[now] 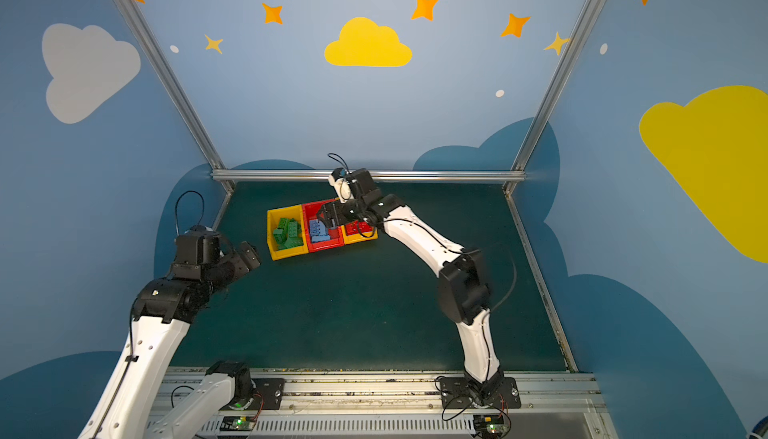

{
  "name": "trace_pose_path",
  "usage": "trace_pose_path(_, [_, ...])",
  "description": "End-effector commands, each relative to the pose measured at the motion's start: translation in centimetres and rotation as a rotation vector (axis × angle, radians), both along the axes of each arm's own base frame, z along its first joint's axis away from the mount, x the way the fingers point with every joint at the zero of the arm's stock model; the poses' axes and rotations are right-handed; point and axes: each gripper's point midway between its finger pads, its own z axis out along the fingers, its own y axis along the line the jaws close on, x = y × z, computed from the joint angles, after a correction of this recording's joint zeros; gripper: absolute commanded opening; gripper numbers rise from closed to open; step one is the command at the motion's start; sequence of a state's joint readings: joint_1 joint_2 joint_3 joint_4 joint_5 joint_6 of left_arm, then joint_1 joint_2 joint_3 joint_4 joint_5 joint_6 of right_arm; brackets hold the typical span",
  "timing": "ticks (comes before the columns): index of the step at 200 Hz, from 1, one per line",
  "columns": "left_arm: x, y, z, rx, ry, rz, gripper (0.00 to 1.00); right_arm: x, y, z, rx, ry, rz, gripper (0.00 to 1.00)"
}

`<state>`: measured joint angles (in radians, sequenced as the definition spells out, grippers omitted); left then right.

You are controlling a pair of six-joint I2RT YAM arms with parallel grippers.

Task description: Sort the legos into containers by color

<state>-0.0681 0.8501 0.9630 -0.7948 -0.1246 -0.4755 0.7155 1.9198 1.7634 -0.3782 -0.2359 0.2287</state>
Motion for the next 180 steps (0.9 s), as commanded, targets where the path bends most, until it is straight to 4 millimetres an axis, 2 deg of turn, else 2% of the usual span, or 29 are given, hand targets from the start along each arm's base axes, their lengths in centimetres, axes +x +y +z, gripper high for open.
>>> trace_pose_path(1, [1.5,1.4,0.2,0.101,-0.099,0.018,1.0,-2.2,-6.1,-1.0,-0.116,-0.004,-0.098,0.94])
trace_pose_path(42, [2.7,3.8,-0.2,0.218,-0.284,0.111,1.0,-6.3,-18.4,-3.0,-0.324,-0.063,-0.343,0.94])
trace_pose_path(63, [3.6,4.7,-1.6,0.254,-0.317,0.142,1.0,-7.5,-24.1,-3.9,-0.379,-0.13,-0.497,0.95])
trace_pose_path(83, [4.6,5.2,-3.3,0.281,-0.297,0.144,1.0,-8.6,-28.1,-4.2,-0.352,-0.215,-0.599,0.96])
trace_pose_path(99, [5.5,5.4,-4.3,0.31,-0.309,0.128,1.0,-8.9,-30.2,-4.0,-0.311,-0.306,-0.662,0.96])
trace_pose_path(107, [6.0,5.4,-4.7,0.319,-0.324,0.12,1.0,-9.1,-31.2,-5.0,-0.318,-0.343,-0.677,0.96])
trace_pose_path(131, [7.5,5.7,-6.4,0.302,-0.354,0.113,1.0,-8.5,-33.6,-5.8,-0.301,-0.413,-0.744,0.96])
trace_pose_path(150, [8.3,5.8,-8.0,0.284,-0.332,0.099,1.0,-7.1,-35.1,-6.7,-0.291,-0.392,-0.782,0.96])
trace_pose_path(180, [9.1,6.2,-10.9,0.256,-0.322,0.095,1.0,-3.8,-37.3,-8.2,-0.295,-0.389,-0.833,0.96])
